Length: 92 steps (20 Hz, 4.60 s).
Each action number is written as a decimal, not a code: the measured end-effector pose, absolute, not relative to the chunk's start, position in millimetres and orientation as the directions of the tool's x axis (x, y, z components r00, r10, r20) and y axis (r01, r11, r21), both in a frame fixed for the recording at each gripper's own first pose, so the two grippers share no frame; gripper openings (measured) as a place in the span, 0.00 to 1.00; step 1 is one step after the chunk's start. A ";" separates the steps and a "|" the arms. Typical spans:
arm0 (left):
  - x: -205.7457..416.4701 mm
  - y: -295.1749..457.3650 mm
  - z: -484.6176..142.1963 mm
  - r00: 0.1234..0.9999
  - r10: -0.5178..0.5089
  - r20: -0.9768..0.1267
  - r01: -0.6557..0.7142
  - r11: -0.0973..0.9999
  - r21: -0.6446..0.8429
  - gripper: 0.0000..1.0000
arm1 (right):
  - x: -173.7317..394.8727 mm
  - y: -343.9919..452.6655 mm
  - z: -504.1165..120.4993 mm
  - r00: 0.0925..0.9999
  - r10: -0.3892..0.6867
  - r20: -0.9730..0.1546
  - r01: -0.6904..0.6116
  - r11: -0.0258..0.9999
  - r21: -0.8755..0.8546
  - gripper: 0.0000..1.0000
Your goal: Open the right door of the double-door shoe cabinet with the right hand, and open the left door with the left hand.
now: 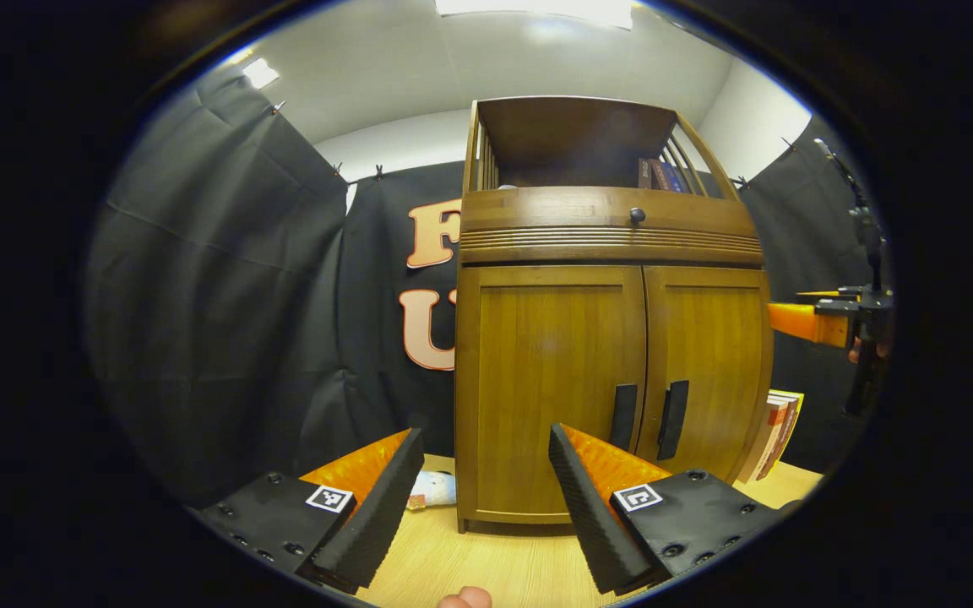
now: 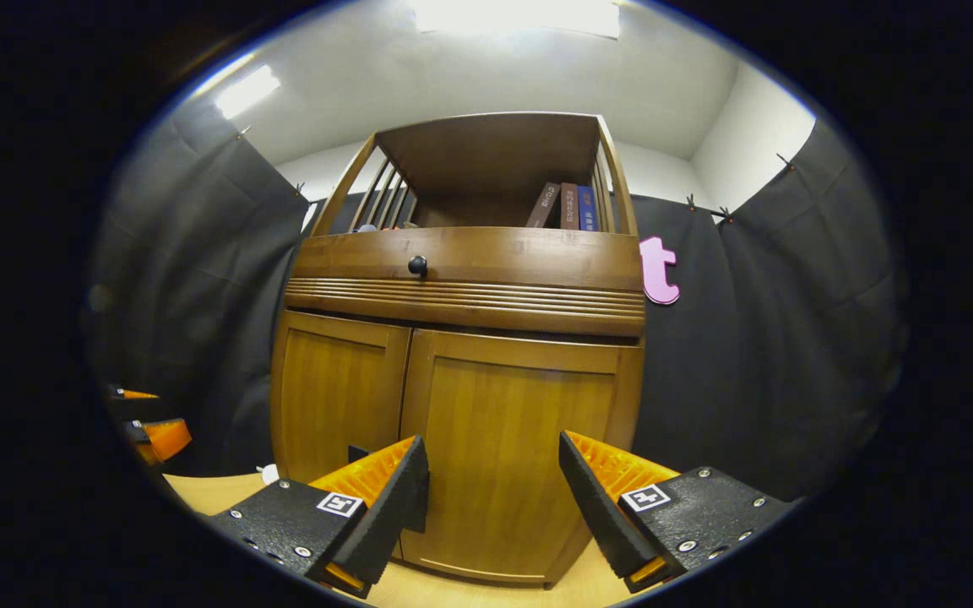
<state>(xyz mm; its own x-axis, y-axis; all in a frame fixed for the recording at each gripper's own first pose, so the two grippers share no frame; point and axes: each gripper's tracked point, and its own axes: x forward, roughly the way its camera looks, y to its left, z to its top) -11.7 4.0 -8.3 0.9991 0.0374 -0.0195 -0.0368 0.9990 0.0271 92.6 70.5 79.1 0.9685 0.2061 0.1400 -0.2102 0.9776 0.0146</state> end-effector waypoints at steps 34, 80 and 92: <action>-39.1 38.2 -23.9 0.991 0.110 -0.071 -0.108 0.994 0.028 0.94 | 210.6 184.2 -69.8 0.969 0.223 -0.109 -0.212 0.972 0.102 0.27; -34.9 -84.2 -40.8 0.989 -0.108 -0.100 0.109 0.994 0.011 0.94 | 0.5 -66.5 -71.8 0.980 0.098 -0.173 -0.073 0.986 0.149 0.06; -33.9 -89.1 -47.6 0.988 -0.097 -0.119 0.100 0.995 0.016 0.95 | 10.1 -126.0 -82.6 0.978 0.169 -0.119 -0.145 0.971 0.188 0.05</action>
